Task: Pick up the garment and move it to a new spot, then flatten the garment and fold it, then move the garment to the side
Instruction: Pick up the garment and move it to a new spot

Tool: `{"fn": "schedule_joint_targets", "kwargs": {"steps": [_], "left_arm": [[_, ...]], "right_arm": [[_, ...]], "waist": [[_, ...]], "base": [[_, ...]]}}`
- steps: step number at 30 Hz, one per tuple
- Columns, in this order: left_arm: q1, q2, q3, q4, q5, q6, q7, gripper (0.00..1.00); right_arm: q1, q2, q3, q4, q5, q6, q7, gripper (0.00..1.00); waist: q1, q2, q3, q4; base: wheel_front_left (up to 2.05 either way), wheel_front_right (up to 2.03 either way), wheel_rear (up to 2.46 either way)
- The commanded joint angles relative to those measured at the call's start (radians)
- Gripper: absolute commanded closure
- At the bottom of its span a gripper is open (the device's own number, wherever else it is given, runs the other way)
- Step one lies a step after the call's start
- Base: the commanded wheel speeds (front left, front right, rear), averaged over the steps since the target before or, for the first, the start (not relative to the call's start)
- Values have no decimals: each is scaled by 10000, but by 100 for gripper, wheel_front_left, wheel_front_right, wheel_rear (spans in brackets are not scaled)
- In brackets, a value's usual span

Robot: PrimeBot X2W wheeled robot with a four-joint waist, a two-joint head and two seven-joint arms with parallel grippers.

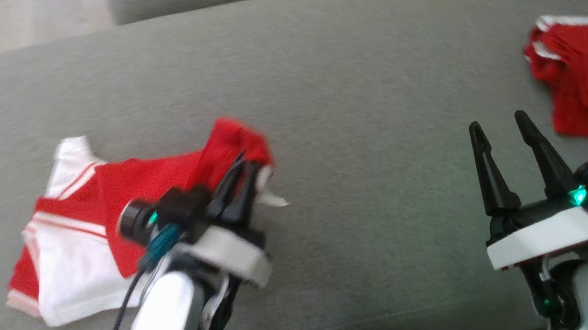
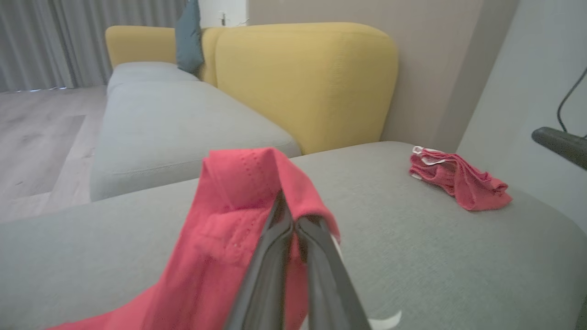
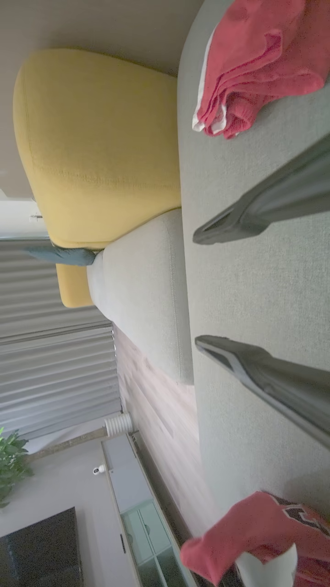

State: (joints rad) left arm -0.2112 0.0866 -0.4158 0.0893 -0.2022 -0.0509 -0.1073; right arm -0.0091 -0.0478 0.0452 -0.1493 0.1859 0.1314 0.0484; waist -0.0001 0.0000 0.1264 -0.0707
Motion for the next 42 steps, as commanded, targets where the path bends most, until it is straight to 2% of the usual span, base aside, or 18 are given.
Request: {"fn": "schedule_joint_targets", "kwargs": {"steps": [1,7,9,13,22,23,24,25,30,33,39,40,42], "left_arm": [[-838,-27,178,-325,86,-66,-70,100],[-2634,-283,-928,-33,246,-320,-314,100],[-3026,-314,-1264,-1,215,-384,-369,100],[-3539,-346,-1971,208,125,-460,-266,100],[-3706,-357,-3081,1909,-86,-586,818,100],[-3714,-357,-3152,2030,-130,-602,872,88],[-3740,-357,-3231,2081,-131,-617,830,25],[-3736,-357,-3326,2105,-147,-634,786,0],[-3458,-216,-3591,1670,-209,-664,139,0],[-3133,-2,-3504,1160,-224,-510,-307,0],[-2307,633,-2330,323,-566,534,-1011,0],[-2307,633,-2330,323,-566,534,-1011,0],[-2046,879,-1792,168,-695,945,-1160,0]], "right_arm": [[-338,-26,248,-376,82,-7,-103,0],[-529,-25,197,-304,318,-7,-409,0],[-570,-25,150,-285,370,-7,-507,0],[-664,-25,156,-209,494,-7,-680,0],[-869,-25,262,168,712,-7,-1043,0],[-889,-24,265,220,723,-7,-1068,0],[-906,-24,269,274,734,-7,-1089,0],[-919,-24,265,325,739,-7,-1105,0],[-917,-24,243,524,693,-7,-1119,0],[-858,-24,175,548,581,-7,-1058,0],[-752,-24,104,432,263,-7,-788,0],[-752,-24,104,432,263,-7,-788,0],[-731,-24,85,354,165,-7,-688,0]], "waist": [[1,0,442,-668],[1,0,1419,-1795],[1,0,1661,-1980],[1,0,2115,-2206],[1,0,2544,-2230],[1,0,2540,-2210],[1,0,2518,-2182],[1,0,2480,-2143],[1,0,2067,-1889],[1,0,1782,-1625],[1,0,1260,-1010],[1,0,1260,-1010],[1,0,1139,-796]], "base": [[0,0,0],[0,0,0],[0,0,0],[0,0,0],[0,0,0],[0,0,0],[0,0,0],[0,0,0],[0,0,0],[0,0,0],[0,0,0],[0,0,0],[0,0,0]]}}
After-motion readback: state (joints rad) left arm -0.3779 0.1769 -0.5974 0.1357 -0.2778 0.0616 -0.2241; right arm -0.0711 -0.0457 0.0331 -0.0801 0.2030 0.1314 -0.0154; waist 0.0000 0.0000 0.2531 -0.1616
